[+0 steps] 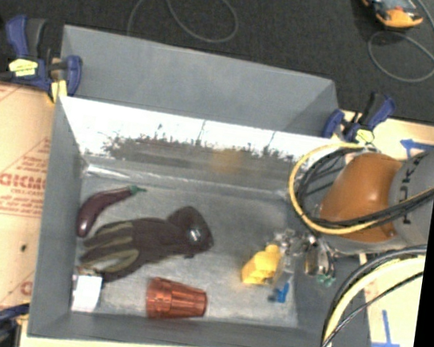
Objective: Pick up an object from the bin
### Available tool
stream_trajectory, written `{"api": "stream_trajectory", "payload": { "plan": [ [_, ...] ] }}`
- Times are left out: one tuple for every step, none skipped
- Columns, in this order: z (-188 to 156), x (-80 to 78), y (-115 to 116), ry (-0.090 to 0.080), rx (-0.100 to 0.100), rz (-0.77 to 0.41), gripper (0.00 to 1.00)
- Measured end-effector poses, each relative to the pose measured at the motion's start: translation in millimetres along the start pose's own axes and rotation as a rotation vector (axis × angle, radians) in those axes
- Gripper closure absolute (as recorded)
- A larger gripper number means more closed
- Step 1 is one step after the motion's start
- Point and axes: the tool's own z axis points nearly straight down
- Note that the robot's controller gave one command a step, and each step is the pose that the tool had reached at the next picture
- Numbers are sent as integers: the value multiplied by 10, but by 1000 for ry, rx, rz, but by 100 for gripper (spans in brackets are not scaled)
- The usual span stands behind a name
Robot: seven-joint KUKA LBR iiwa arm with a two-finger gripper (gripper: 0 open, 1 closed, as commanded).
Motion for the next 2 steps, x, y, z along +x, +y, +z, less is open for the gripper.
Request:
{"api": "stream_trajectory", "payload": {
  "plan": [
    [-832,21,-44,-3,0,18,100],
    [-832,21,-45,-3,0,18,100]
  ]
}}
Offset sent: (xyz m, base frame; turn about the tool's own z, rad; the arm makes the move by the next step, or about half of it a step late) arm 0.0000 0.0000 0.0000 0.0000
